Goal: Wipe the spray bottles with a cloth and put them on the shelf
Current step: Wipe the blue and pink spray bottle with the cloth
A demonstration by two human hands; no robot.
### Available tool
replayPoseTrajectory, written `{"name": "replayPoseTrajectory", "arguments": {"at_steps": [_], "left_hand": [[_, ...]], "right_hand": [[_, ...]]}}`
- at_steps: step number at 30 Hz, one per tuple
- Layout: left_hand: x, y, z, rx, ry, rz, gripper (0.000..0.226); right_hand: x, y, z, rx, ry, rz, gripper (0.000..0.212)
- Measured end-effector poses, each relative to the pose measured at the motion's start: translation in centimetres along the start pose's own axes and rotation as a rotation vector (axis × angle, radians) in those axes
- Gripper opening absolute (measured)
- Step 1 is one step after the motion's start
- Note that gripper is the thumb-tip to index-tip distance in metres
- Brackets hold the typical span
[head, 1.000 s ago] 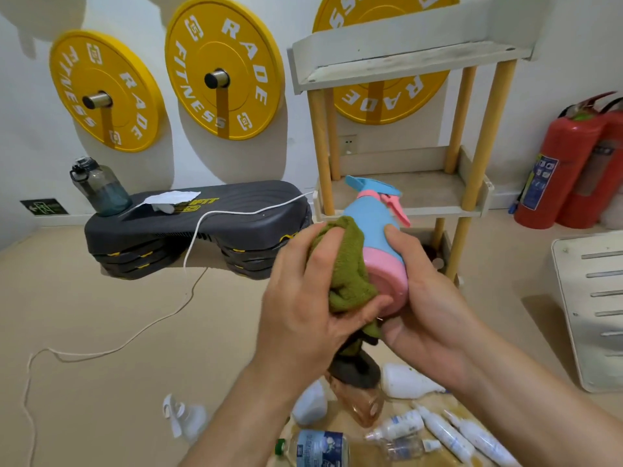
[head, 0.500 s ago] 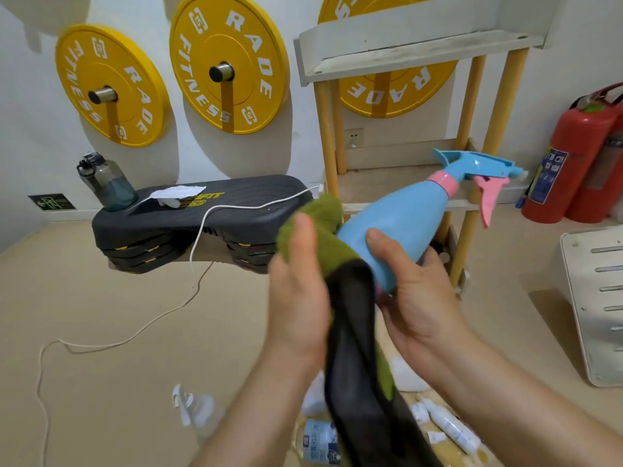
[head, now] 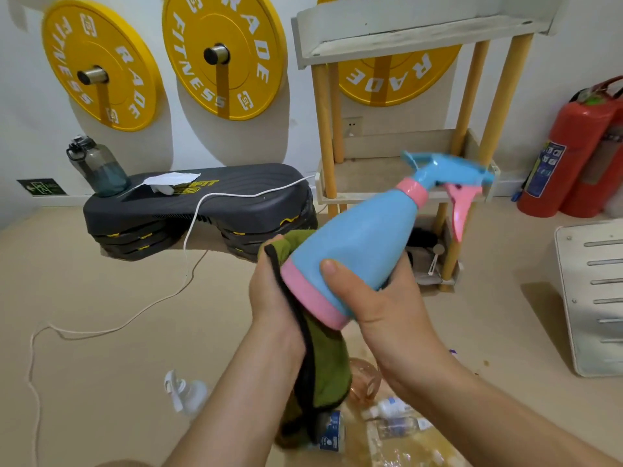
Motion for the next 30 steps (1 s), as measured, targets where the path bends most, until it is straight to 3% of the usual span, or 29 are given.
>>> {"name": "replayPoseTrajectory", "arguments": {"at_steps": [2, 5, 7, 10, 13, 15, 18, 20, 22, 25, 28, 30], "left_hand": [[-0.9, 0.6, 0.3, 0.034, -0.028, 0.051, 0.041], [-0.6, 0.3, -1.4, 0.45, 0.253, -0.021, 0.029], [-0.3, 0.2, -2.3, 0.778, 0.407, -0.002, 0.029], [-0.6, 0.3, -2.3, 0.957, 0.466, 0.072, 0.039], [-0.7, 0.1, -2.7, 0.883, 0.414, 0.126, 0.036], [-0.8, -0.5, -3.2, 0.635, 0.213, 0.211, 0.027], [-2.0, -0.5, -3.2, 0.377, -0.026, 0.414, 0.034], [-2.0, -0.6, -2.8, 0.4, -0.046, 0.391, 0.026], [-1.6, -0.3, -2.9, 0.454, -0.006, 0.303, 0.032], [-0.2, -0.9, -4.2, 0.403, 0.212, 0.106, 0.029], [0.0, -1.1, -4.5, 0.324, 0.315, -0.005, 0.029], [0.0, -1.2, -3.8, 0.312, 0.321, -0.065, 0.044]], "right_hand": [[0.6, -0.5, 0.3, -0.099, -0.075, -0.05, 0.073], [1.5, -1.4, 0.6, -0.22, -0.093, 0.005, 0.07], [1.7, -1.6, 0.5, -0.426, -0.107, 0.107, 0.065], [0.9, -1.0, -0.6, -0.714, -0.091, 0.301, 0.05], [0.0, -1.1, -0.5, -0.746, 0.016, 0.482, 0.046], [-0.9, -1.1, 0.5, -0.683, 0.175, 0.649, 0.057], [-2.1, -0.7, 1.9, -0.493, 0.38, 0.898, 0.047], [-1.9, -1.1, 1.3, -0.506, 0.428, 0.867, 0.042], [-1.3, -1.8, 1.1, -0.488, 0.485, 0.775, 0.046], [-0.8, -2.5, 2.3, -0.536, 0.439, 0.567, 0.069], [-2.1, -1.4, 3.2, -1.106, 0.133, 0.35, 0.113], [-3.0, 0.0, 2.3, -1.333, -0.056, 0.256, 0.115]]}}
Point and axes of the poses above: each hand's wrist, its own x-axis towards the middle knuckle, its own y-axis out of the palm, z = x × y, the point moved 3 cm from there along x, towards the middle knuckle, and after that the axes turned 6 degrees about y, right-handed, at the moved point
